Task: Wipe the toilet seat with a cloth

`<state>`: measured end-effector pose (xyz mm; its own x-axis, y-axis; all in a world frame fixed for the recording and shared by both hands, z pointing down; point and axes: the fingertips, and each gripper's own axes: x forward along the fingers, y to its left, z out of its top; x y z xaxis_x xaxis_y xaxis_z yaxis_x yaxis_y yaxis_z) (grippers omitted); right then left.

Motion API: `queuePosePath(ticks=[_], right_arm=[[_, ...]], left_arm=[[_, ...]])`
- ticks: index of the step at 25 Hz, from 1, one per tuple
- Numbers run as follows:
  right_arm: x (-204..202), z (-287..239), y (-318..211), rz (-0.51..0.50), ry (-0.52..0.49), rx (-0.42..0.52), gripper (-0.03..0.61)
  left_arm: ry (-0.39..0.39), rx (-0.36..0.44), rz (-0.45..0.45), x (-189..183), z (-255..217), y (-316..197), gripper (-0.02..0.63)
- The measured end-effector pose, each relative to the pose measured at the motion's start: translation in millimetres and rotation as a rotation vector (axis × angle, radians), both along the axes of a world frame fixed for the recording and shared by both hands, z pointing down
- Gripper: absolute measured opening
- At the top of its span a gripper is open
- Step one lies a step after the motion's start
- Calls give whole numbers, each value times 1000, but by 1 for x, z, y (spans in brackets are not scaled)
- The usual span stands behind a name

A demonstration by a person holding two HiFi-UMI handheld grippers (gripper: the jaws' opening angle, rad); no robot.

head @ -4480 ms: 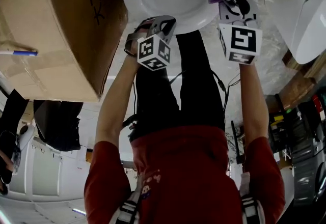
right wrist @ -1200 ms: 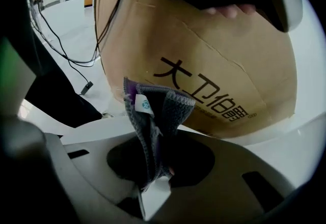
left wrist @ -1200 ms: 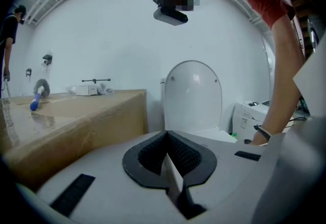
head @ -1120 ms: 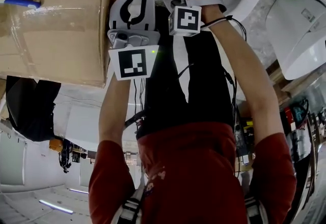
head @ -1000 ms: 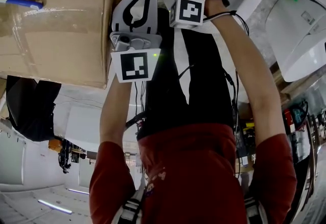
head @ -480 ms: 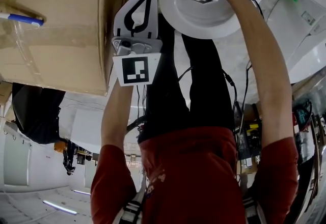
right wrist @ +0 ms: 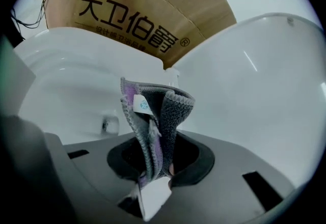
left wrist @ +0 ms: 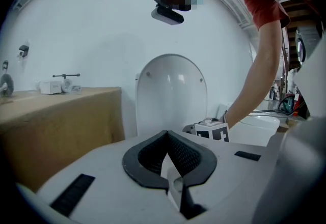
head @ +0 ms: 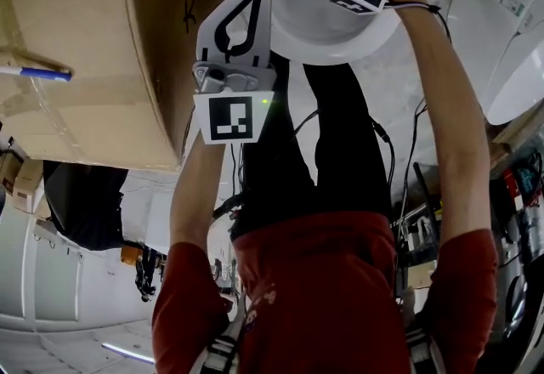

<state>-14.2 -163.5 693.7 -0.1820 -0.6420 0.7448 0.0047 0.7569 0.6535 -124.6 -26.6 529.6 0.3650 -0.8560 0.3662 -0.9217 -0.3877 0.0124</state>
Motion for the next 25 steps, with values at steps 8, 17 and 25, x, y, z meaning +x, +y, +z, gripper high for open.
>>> queuePosePath(ticks=[8,17,25], right_arm=[[86,4,4,201,-15,-55,75],[135,5,6,290,6,-84,75],[155,-2,38,465,-3,-242,80]], left_arm=[[17,-18,53,33,-1,-11,14],[59,5,60,52,-20,-18,14],[66,14,46,48,-68,-13,14]])
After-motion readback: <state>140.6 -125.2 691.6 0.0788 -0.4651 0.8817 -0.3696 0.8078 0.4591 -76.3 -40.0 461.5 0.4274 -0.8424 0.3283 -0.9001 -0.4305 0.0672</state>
